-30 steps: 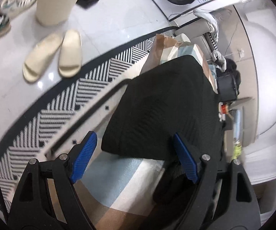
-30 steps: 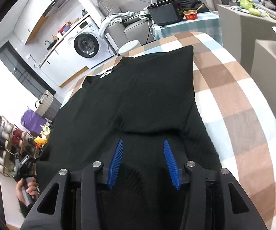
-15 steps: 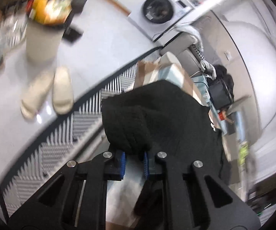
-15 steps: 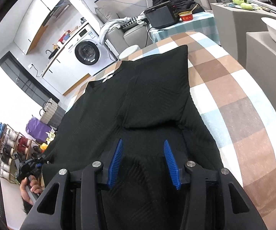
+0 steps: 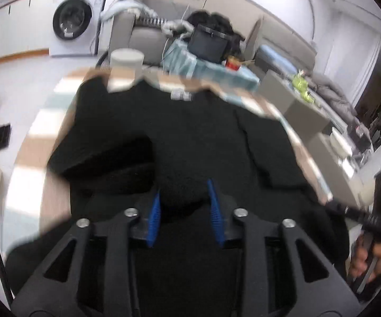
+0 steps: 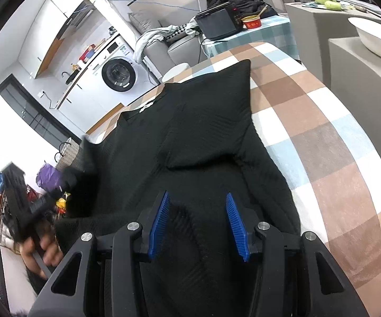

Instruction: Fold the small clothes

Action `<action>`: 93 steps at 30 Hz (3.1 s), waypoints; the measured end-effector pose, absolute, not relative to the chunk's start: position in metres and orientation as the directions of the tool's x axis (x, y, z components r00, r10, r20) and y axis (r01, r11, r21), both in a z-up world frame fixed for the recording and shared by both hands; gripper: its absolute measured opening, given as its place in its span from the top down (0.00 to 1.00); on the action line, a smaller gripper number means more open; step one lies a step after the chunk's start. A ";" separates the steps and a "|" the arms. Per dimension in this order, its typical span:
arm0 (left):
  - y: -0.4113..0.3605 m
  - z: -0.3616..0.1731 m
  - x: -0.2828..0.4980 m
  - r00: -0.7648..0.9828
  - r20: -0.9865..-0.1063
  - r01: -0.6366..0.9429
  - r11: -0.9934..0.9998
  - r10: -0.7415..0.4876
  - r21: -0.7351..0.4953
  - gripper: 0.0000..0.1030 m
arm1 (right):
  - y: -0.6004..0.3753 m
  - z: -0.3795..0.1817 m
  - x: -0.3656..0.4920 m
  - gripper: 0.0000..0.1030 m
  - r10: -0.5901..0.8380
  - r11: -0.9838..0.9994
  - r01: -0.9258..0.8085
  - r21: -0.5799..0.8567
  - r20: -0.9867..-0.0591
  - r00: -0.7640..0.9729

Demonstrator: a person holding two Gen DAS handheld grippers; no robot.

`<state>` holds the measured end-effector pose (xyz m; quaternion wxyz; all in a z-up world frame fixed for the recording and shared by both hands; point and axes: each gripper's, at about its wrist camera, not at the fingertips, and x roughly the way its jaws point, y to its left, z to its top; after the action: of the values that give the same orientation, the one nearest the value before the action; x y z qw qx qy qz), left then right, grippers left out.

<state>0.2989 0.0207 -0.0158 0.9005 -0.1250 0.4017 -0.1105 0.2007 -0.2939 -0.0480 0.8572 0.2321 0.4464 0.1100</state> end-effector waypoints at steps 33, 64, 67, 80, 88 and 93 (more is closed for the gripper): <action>0.092 -0.010 0.398 0.719 -0.561 0.054 0.838 -0.410 -0.543 0.90 | -0.307 -0.062 0.186 0.51 0.378 0.858 0.083 0.508 -0.732 0.567; 0.140 -0.094 0.265 0.602 -0.792 -0.263 0.962 0.099 -0.080 0.85 | -0.309 -0.066 0.172 0.51 0.376 0.866 0.076 0.495 -0.742 0.555; 0.145 -0.096 0.253 0.603 -0.794 -0.275 0.955 0.085 -0.107 0.61 | -0.308 -0.063 0.170 0.51 0.376 0.869 0.066 0.491 -0.741 0.556; 0.163 -0.083 0.133 0.651 -0.759 -0.271 0.937 0.011 -0.219 0.26 | -0.335 -0.052 0.122 0.28 0.323 0.930 -0.014 0.368 -0.796 0.511; 0.164 -0.077 0.080 0.659 -0.752 -0.278 0.924 -0.014 -0.260 0.25 | -0.327 -0.071 0.102 0.28 0.385 0.922 -0.137 0.363 -0.819 0.424; 0.155 -0.075 0.072 0.642 -0.766 -0.256 0.933 -0.032 -0.254 0.25 | -0.316 -0.079 0.108 0.29 0.411 0.912 -0.191 0.364 -0.808 0.423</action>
<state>0.0721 0.1553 -0.0754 0.8896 -0.1724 0.4182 0.0630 0.1084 -0.3155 -0.0785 0.8364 0.1085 0.5063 0.1798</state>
